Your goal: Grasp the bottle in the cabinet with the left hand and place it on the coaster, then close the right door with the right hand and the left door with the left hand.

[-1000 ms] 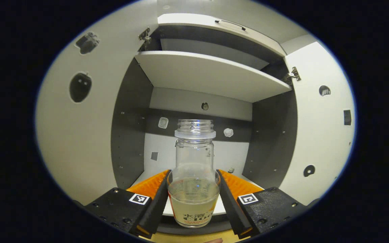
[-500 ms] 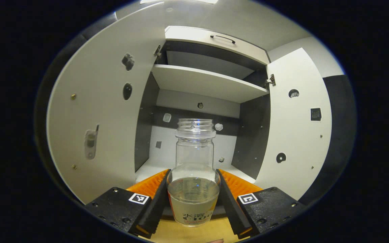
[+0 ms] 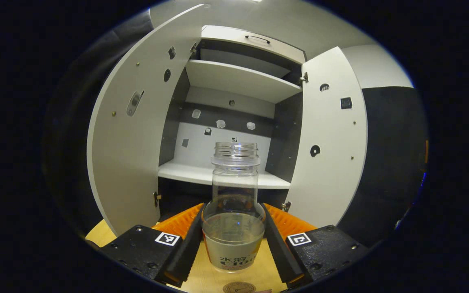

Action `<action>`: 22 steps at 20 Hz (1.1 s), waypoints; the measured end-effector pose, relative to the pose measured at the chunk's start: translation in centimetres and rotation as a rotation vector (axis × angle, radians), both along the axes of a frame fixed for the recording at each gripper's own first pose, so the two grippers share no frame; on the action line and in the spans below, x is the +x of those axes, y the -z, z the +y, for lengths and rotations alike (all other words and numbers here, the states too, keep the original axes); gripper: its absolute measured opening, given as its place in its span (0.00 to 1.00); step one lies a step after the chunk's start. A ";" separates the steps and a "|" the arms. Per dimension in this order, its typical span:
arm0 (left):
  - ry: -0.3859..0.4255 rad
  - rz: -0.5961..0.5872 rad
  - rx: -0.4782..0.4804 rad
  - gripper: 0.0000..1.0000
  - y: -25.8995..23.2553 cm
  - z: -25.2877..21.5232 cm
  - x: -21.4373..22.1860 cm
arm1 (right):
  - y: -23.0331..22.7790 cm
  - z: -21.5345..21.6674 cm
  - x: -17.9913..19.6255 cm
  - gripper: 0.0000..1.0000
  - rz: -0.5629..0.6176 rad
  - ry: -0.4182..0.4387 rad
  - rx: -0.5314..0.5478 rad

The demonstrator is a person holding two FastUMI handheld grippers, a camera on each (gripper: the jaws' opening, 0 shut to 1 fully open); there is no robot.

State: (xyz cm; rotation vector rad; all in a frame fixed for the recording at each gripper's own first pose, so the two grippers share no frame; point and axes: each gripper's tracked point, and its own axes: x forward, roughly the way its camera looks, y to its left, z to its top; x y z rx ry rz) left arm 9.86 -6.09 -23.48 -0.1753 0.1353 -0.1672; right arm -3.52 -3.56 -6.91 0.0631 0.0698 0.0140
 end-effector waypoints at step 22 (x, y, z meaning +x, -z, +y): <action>0.392 0.035 0.061 0.82 22.4 -9.3 -6.1 | 7.1 -4.1 8.4 0.96 0.133 0.093 -0.018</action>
